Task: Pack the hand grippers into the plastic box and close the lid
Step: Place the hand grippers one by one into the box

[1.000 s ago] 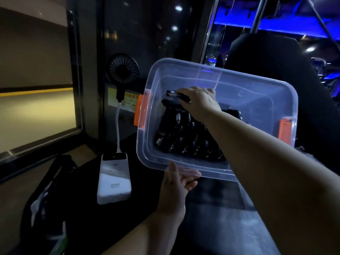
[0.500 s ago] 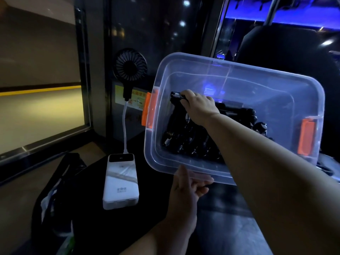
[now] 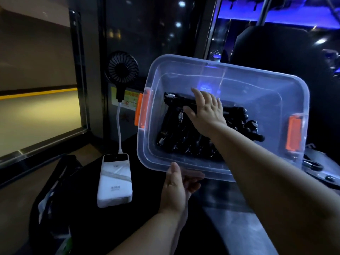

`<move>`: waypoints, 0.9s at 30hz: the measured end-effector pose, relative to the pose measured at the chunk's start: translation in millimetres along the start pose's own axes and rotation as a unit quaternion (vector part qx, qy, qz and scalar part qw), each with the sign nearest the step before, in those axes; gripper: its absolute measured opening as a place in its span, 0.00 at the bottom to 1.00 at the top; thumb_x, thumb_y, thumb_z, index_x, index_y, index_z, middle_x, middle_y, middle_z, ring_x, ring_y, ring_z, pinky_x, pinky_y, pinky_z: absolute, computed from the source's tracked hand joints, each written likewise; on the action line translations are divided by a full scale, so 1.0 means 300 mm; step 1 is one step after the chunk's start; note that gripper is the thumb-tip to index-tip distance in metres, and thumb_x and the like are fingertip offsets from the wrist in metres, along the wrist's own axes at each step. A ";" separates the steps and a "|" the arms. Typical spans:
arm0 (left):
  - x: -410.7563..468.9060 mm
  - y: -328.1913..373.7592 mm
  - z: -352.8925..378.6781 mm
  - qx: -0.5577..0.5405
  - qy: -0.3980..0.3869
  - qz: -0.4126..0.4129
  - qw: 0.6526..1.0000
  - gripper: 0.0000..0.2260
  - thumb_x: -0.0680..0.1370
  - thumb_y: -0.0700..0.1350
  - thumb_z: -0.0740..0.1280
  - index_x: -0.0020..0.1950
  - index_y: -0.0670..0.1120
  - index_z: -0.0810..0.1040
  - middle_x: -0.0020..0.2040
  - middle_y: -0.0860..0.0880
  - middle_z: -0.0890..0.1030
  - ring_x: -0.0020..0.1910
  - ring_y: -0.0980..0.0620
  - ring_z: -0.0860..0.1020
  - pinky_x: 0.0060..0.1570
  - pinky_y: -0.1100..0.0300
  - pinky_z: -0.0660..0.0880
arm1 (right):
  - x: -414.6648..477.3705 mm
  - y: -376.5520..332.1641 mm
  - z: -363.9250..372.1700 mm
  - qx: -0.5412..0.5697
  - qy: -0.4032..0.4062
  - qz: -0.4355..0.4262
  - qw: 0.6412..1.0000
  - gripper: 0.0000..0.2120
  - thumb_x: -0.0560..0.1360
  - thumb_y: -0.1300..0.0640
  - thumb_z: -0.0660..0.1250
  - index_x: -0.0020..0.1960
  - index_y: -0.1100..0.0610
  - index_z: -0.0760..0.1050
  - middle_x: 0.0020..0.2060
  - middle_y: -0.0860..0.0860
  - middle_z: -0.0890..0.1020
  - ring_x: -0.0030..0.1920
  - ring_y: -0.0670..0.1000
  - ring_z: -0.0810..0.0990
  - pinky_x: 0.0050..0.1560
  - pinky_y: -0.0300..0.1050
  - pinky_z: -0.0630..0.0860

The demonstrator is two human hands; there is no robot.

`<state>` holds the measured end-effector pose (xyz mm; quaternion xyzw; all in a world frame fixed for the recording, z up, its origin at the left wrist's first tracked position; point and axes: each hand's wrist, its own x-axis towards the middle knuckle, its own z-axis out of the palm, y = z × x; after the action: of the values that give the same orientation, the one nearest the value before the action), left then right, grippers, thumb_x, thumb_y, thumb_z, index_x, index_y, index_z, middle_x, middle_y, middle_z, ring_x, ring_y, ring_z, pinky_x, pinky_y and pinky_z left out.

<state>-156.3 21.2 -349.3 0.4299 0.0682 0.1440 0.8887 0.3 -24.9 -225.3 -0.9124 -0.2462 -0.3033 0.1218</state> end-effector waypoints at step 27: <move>-0.039 -0.021 0.066 0.181 0.040 0.024 0.982 0.09 0.82 0.50 0.59 0.52 0.44 0.70 0.44 0.44 0.82 0.42 0.51 0.82 0.41 0.60 0.76 | -0.570 0.467 -0.195 0.145 0.095 0.326 0.929 0.17 0.82 0.48 0.50 0.63 0.59 0.62 0.49 0.64 0.78 0.46 0.63 0.76 0.41 0.49 0.65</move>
<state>-161.3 -1.0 -341.8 0.5791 0.1183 0.1672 0.7891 -74.1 -229.9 -294.4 -0.8818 0.0368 -0.2934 0.3675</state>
